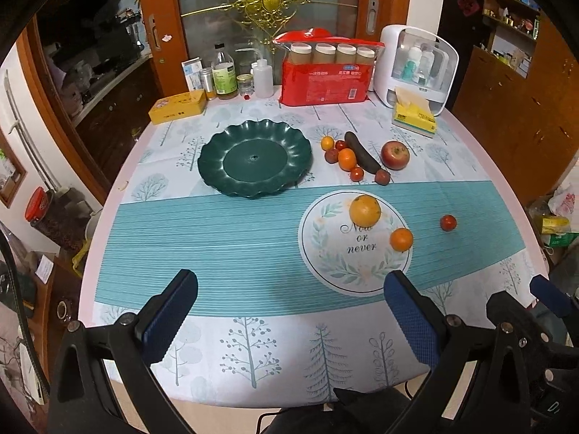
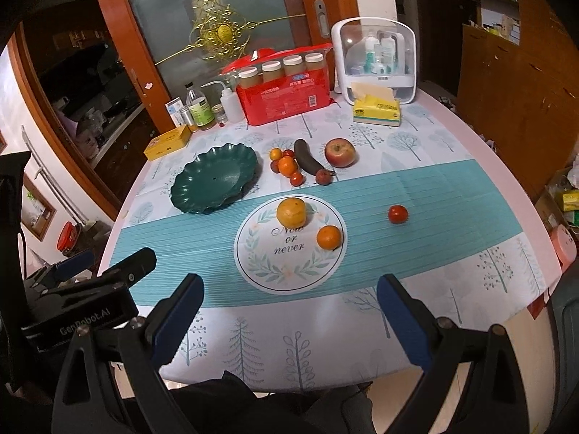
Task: Organize fruits
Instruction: 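Raise both tools and move them over the table toward the fruits, then grasp the tangerine on the white plate with left tool while right grasps red tomato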
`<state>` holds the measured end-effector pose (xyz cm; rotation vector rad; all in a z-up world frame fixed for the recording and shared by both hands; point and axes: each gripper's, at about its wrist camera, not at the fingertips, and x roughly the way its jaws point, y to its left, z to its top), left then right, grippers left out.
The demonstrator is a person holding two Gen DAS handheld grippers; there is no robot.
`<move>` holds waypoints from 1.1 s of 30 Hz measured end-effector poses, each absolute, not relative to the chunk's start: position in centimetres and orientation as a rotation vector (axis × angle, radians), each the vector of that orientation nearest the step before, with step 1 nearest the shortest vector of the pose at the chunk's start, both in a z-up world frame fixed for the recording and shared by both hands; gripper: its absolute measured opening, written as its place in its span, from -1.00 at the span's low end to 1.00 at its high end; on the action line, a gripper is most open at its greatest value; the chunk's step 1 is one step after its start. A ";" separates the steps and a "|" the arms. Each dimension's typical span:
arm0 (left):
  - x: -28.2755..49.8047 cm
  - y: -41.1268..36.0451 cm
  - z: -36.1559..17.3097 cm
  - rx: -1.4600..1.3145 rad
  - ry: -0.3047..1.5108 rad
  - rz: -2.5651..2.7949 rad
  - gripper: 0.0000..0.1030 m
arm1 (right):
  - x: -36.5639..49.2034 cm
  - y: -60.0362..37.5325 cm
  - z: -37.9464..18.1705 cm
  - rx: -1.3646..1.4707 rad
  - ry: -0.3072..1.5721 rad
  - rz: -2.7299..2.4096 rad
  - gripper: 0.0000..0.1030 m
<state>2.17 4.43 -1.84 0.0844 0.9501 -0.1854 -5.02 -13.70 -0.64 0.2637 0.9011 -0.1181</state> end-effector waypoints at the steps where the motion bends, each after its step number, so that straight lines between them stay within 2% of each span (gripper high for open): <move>1: 2.3 4.3 -2.0 0.087 0.954 -0.190 0.98 | -5.1 -13.8 -0.7 0.263 0.900 -0.123 0.89; 22: 4.7 -4.3 -2.8 0.000 1.005 -0.178 0.98 | -1.5 -22.3 -1.6 0.157 0.885 -0.085 0.88; 33: 7.7 -9.7 -7.0 -0.030 1.123 -0.066 0.98 | 2.2 -27.5 -4.0 -0.003 0.872 0.037 0.87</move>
